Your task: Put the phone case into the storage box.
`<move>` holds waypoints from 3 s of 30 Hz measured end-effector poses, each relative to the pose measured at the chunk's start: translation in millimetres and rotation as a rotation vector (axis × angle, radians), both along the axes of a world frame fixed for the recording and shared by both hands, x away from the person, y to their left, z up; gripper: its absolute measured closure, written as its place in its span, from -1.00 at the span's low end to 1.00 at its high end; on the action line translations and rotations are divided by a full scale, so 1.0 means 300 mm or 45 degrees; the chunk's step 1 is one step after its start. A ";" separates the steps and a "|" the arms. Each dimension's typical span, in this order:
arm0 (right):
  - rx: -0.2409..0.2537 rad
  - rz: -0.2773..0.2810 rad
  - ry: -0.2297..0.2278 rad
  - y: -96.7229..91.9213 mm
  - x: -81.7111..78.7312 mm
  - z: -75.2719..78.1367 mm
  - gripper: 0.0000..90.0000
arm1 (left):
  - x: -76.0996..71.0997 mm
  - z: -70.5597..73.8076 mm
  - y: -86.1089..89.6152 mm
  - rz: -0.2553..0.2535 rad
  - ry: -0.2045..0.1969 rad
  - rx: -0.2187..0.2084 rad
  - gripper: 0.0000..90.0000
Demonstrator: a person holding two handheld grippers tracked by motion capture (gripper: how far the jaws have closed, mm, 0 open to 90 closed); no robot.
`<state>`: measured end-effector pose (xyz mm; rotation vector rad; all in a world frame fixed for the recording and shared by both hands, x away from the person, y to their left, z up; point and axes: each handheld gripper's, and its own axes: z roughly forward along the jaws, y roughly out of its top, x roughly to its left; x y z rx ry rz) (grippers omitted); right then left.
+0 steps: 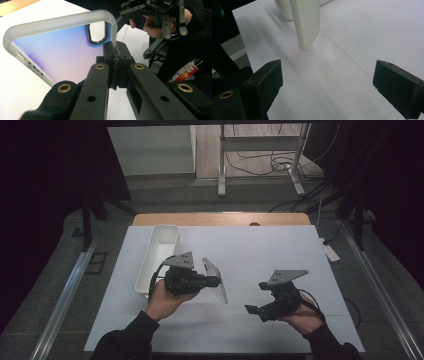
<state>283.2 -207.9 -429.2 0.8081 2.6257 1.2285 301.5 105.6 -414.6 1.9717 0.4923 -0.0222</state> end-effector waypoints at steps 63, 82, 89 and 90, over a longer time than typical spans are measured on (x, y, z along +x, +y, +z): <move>-0.072 -0.360 -0.088 -0.301 -0.115 -0.038 -1.00 | 0.174 0.183 0.217 0.487 -0.119 0.188 0.97; -0.114 -0.503 -0.087 -0.384 -0.156 -0.056 -1.00 | 0.219 0.201 0.322 0.635 -0.112 0.217 0.97; -0.134 -0.536 -0.080 -0.406 -0.173 -0.060 -1.00 | 0.236 0.205 0.358 0.686 -0.106 0.236 0.97; -0.137 -0.541 -0.077 -0.408 -0.174 -0.060 -1.00 | 0.239 0.205 0.363 0.692 -0.106 0.237 0.97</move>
